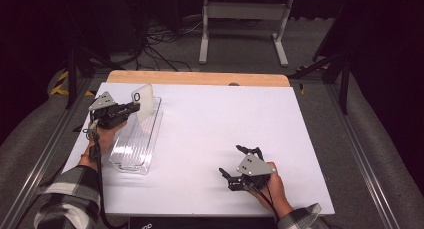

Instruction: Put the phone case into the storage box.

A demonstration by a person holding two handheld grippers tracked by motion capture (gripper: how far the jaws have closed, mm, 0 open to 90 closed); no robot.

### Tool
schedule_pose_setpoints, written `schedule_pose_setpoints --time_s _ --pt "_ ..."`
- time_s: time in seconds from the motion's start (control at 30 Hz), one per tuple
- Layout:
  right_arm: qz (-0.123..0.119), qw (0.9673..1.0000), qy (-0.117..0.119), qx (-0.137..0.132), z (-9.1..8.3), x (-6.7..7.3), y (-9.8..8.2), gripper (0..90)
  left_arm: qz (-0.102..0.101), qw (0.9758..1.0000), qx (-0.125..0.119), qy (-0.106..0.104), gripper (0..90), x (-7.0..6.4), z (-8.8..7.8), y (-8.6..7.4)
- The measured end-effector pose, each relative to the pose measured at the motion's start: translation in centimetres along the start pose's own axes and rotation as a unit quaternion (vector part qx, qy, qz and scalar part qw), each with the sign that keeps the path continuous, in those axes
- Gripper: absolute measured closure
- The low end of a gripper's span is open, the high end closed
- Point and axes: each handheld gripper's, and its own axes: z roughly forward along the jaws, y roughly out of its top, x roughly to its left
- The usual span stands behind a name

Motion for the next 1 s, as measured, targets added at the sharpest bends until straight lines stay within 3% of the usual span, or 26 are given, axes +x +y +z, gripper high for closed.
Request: schedule_pose_setpoints --time_s 0.07,0.13,0.23,0.33,0.43,0.5,0.57,0.67,0.77,0.83,0.9,1.0 --pt "0.001 1.0 -0.001 -0.001 0.0 0.0 0.0 14.9 0.014 0.9999 0.002 -0.007 81.4 -0.1 0.2 0.2" --pt "0.003 1.0 0.001 0.0 0.0 0.0 -0.1 14.9 0.011 0.9996 -0.008 -0.024 81.4 -0.1 0.4 0.1" --pt "0.001 1.0 0.002 0.001 0.0 0.0 -0.1 14.9 0.014 0.9998 -0.005 -0.014 81.2 0.0 0.7 0.1" --pt "0.001 1.0 0.004 0.004 0.0 0.1 -0.1 14.9 0.015 0.9999 -0.006 0.004 80.8 0.1 0.8 0.1" --pt "-0.001 1.0 0.003 0.006 0.2 0.1 -0.1 14.9 0.017 0.9989 -0.005 0.043 79.5 0.2 0.9 0.1" --pt "-0.002 1.0 0.004 0.008 0.2 0.2 -0.1 14.9 0.02 0.9966 -0.002 0.079 75.9 0.1 1.0 0.3" --pt "-0.003 0.9999 0.005 0.009 0.3 0.3 -0.1 14.9 0.027 0.9947 0.004 0.099 73.1 -0.1 1.2 0.4" --pt "-0.007 0.9999 0.005 0.011 0.3 0.4 -0.1 14.9 0.02 0.9908 0.01 0.133 69.0 -0.2 1.3 0.6" --pt "-0.009 0.9999 0.004 0.011 0.3 0.4 0.0 14.9 0.006 0.9881 0.023 0.152 65.7 0.2 1.2 0.4" --pt "-0.01 0.9999 0.003 0.011 0.2 0.4 0.0 15.0 -0.001 0.9885 0.025 0.149 64.0 0.4 1.1 0.2" --pt "-0.008 0.9999 0.003 0.011 0.2 0.4 0.0 15.0 0.006 0.9872 0.031 0.156 63.1 0.4 1.1 0.3" --pt "-0.011 0.9999 0.002 0.01 0.1 0.4 0.0 15.0 -0.003 0.987 0.036 0.156 59.2 0.4 1.1 0.2"
